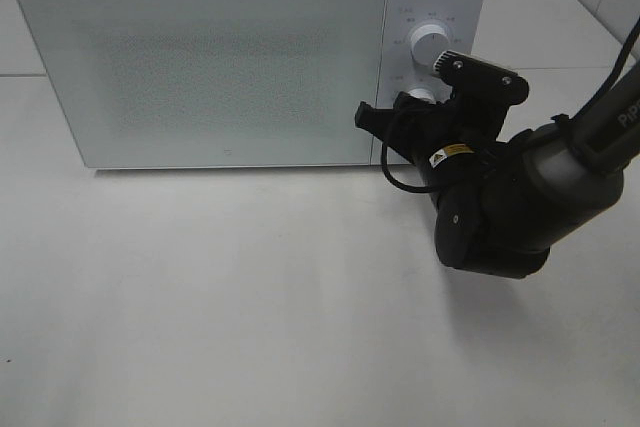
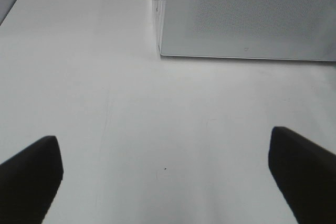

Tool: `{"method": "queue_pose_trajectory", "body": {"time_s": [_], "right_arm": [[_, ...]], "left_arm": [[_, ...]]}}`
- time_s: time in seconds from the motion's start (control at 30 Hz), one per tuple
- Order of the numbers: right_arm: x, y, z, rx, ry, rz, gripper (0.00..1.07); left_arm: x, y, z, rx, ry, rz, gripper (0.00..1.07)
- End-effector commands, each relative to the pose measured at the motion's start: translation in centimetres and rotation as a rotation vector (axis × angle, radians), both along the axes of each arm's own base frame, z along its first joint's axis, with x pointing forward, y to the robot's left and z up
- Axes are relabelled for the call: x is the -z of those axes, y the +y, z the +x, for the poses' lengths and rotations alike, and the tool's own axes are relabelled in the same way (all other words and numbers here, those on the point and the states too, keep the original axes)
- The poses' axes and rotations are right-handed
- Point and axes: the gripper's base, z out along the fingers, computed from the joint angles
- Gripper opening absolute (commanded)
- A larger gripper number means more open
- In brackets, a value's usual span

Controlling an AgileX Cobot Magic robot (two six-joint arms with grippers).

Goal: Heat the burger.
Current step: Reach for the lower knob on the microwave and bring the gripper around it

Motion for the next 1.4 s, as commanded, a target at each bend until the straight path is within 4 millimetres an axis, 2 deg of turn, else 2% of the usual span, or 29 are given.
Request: {"method": "queue_pose_trajectory", "body": {"time_s": [0.03, 0.07, 0.17, 0.23, 0.4, 0.73, 0.83, 0.97, 1.4], "right_arm": [[-1.34, 0.63, -0.07, -0.043, -0.106, 0.141, 0.00], [-1.32, 0.64, -0.07, -0.041, -0.103, 0.210, 0.00], [-1.34, 0.63, -0.07, -0.040, -0.104, 0.247, 0.00], [-1.47, 0.62, -0.08, -0.038, -0.117, 0.385, 0.01], [-1.62, 0.67, -0.09, -0.045, -0.128, 0.537, 0.01], [-1.81, 0.71, -0.10, -0.055, -0.146, 0.656, 0.01], [-1.78, 0.45, 0.00, -0.041, -0.146, 0.731, 0.01], [-1.81, 0.18, 0.10, -0.027, -0.149, 0.915, 0.01], [-1.78, 0.08, 0.10, -0.016, -0.143, 1.202, 0.02]], "left_arm": [[0.11, -0.11, -0.35, 0.003, -0.023, -0.010, 1.00], [0.11, -0.11, -0.35, 0.003, -0.023, -0.010, 1.00], [0.11, -0.11, -0.35, 0.003, -0.023, -0.010, 1.00], [0.11, -0.11, -0.35, 0.003, -0.023, -0.010, 1.00], [0.11, -0.11, -0.35, 0.003, -0.023, -0.010, 1.00], [0.11, -0.11, -0.35, 0.003, -0.023, -0.010, 1.00], [0.11, -0.11, -0.35, 0.003, -0.023, -0.010, 1.00], [0.11, -0.11, -0.35, 0.003, -0.023, -0.010, 1.00], [0.11, -0.11, -0.35, 0.003, -0.023, -0.010, 1.00]]}}
